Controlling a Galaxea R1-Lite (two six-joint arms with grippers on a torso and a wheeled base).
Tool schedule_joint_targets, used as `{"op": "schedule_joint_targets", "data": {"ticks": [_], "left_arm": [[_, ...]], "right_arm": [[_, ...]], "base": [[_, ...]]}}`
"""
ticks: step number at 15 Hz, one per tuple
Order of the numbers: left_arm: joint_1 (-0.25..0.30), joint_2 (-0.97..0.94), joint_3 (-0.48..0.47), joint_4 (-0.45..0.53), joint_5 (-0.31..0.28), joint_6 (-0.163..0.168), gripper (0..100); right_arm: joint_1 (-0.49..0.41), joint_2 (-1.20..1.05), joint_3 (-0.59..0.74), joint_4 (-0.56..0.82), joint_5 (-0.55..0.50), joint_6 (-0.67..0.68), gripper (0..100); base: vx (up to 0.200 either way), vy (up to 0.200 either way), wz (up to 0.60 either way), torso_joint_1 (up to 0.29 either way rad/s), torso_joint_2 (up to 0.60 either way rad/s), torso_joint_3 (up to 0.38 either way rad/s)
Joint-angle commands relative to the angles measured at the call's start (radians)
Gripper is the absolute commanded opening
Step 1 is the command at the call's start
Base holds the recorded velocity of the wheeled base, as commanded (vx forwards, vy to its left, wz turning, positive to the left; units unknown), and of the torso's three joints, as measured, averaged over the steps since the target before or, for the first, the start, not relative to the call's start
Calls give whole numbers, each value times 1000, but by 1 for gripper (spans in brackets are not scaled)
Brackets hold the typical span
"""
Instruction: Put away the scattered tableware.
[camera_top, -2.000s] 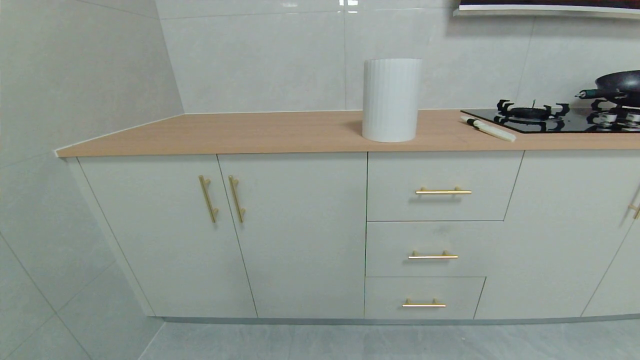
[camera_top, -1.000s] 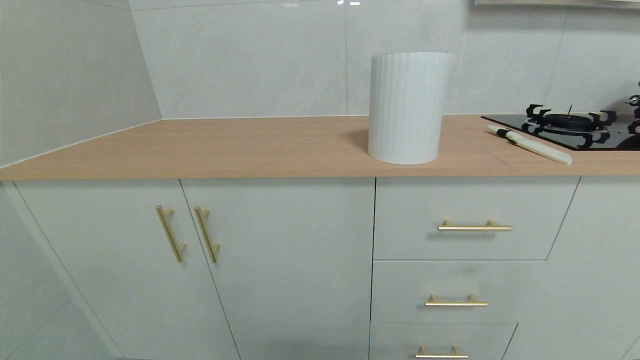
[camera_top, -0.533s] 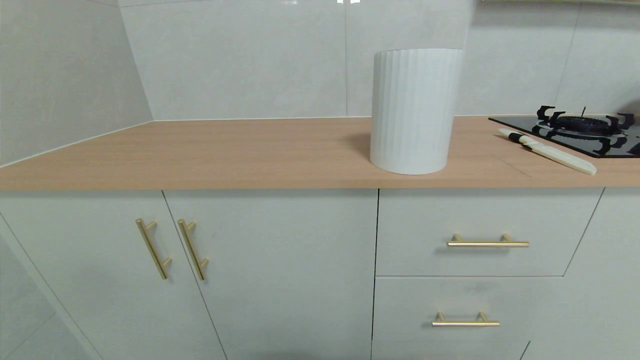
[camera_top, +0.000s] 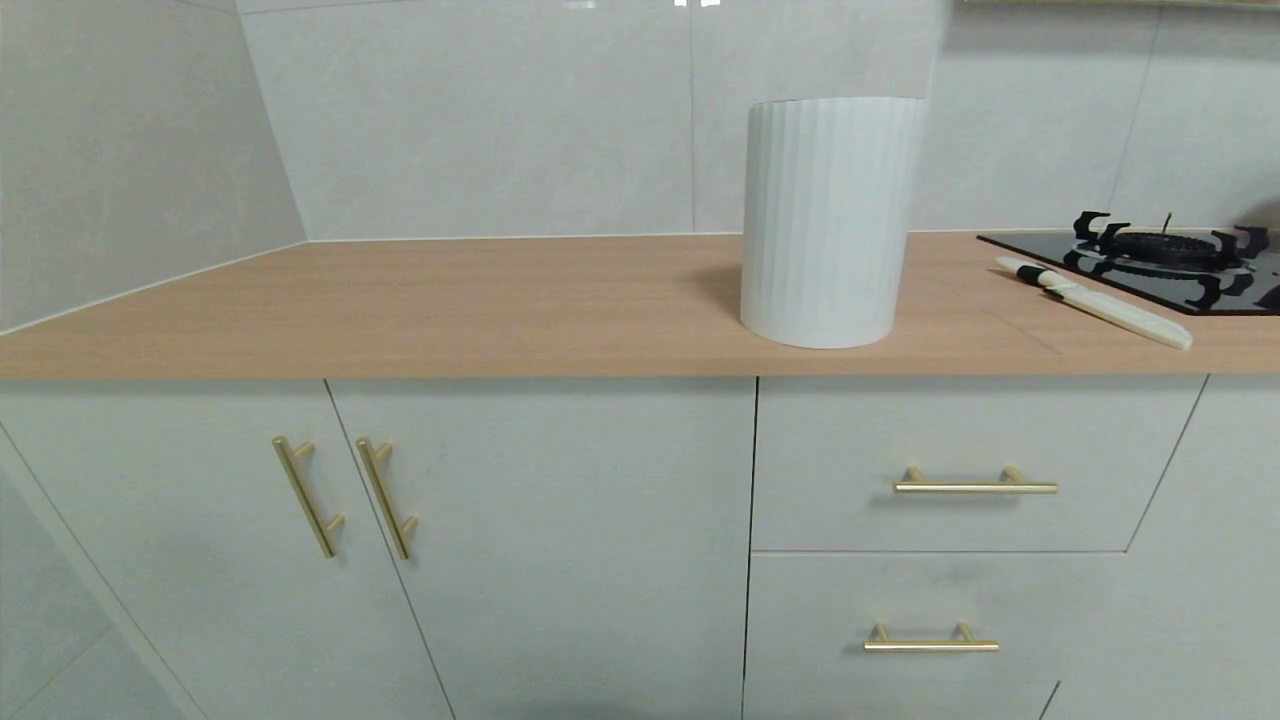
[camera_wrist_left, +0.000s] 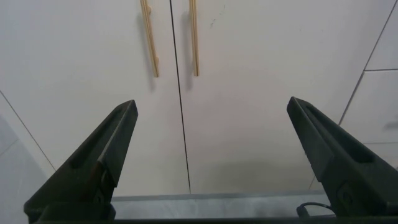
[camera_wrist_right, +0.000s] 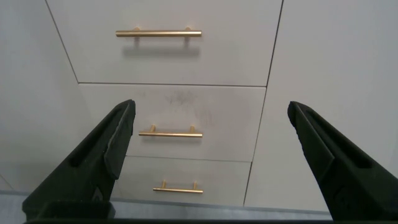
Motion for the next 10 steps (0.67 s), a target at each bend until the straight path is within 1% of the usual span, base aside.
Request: {"op": "schedule_joint_targets", "data": {"ticks": [1, 10], "left_arm": [[0, 0, 0, 0, 0, 0, 100], [0, 0, 0, 0, 0, 0, 100]], "right_arm": [[0, 1, 0, 0, 0, 0, 100], [0, 1, 0, 0, 0, 0, 100]], "base": [[0, 0, 0, 0, 0, 0], [0, 0, 0, 0, 0, 0]]}}
